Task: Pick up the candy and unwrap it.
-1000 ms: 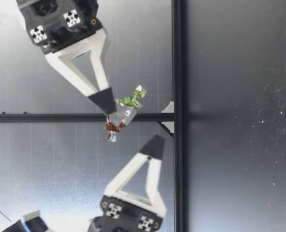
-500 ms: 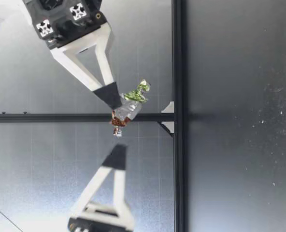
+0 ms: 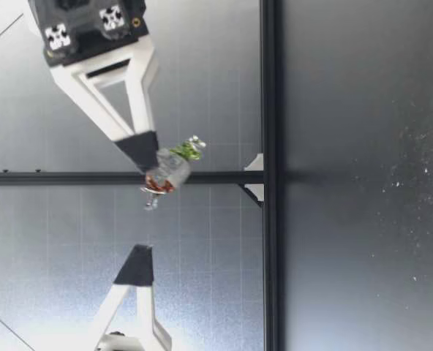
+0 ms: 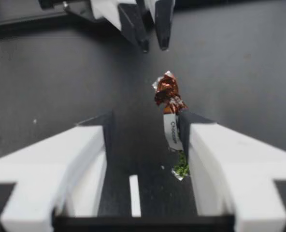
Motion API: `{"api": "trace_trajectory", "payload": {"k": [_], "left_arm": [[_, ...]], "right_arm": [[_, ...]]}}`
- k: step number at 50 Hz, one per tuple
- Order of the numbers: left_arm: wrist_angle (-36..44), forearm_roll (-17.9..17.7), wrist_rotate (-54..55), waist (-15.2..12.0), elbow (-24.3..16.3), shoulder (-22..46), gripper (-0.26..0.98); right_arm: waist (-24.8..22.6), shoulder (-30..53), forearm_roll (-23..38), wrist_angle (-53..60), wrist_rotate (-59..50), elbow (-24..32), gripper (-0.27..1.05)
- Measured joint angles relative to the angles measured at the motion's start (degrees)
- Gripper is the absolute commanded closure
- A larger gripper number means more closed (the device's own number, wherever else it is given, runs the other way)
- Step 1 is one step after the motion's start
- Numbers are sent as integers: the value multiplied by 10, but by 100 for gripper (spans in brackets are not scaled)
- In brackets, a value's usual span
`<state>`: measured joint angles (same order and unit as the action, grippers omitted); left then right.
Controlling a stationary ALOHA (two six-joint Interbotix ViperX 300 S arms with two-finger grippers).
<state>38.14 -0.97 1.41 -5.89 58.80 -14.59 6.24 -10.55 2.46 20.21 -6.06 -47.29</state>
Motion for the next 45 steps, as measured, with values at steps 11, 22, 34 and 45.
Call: {"api": "trace_trajectory", "payload": {"k": [11, 22, 34, 45], "left_arm": [[0, -1, 1, 0, -1, 0, 75], [0, 0, 1, 3, -18, -1, 75], [0, 0, 1, 3, -18, 0, 75], [0, 0, 1, 4, -18, 0, 75]], "right_arm": [[0, -3, 0, 47, -2, -19, 24], [0, 2, 0, 49, -2, -19, 24], [0, 1, 0, 50, -2, -19, 24], [-1, 1, 0, 50, -3, -20, 24]]}}
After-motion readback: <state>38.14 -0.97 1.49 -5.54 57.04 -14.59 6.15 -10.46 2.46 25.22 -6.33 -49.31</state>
